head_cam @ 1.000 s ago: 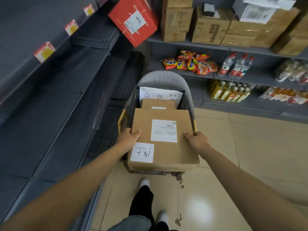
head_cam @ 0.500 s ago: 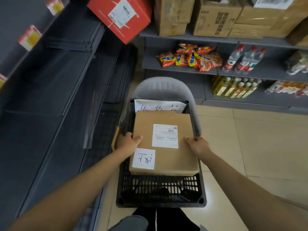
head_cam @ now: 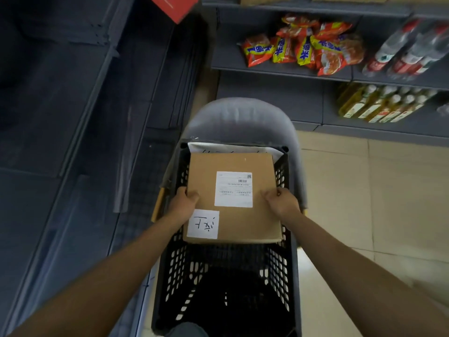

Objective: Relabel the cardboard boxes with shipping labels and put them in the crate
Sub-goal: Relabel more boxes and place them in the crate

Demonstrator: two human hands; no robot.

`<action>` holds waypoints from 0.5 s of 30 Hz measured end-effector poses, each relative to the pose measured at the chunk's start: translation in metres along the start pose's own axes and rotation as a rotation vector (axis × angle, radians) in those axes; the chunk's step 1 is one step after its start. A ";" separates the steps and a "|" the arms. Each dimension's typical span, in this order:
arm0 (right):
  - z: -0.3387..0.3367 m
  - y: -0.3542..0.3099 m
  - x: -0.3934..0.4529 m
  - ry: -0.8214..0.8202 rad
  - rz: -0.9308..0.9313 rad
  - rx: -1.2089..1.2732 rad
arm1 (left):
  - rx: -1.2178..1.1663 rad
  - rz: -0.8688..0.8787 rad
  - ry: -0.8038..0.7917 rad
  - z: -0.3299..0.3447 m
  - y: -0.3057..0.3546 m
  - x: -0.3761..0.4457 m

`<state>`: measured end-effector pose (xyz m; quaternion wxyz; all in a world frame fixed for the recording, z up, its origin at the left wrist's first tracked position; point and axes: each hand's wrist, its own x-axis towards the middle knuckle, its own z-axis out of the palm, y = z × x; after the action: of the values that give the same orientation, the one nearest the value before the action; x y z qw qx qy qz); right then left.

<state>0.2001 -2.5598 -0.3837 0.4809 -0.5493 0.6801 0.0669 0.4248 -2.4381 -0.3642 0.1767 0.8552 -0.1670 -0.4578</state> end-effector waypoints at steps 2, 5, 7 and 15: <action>0.004 -0.002 0.009 -0.008 0.011 -0.017 | -0.004 -0.016 0.000 0.003 0.001 0.011; 0.010 -0.006 0.016 0.000 0.011 -0.055 | -0.005 -0.021 -0.006 0.006 0.001 0.025; 0.013 -0.008 0.019 0.017 0.019 -0.050 | -0.001 -0.012 -0.021 0.008 0.000 0.032; 0.015 -0.014 0.023 0.034 0.045 -0.066 | 0.016 0.053 -0.038 0.002 0.002 0.043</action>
<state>0.2221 -2.5716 -0.4025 0.4494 -0.5503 0.6979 0.0908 0.4453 -2.4597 -0.3957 0.1789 0.8430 -0.1967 -0.4676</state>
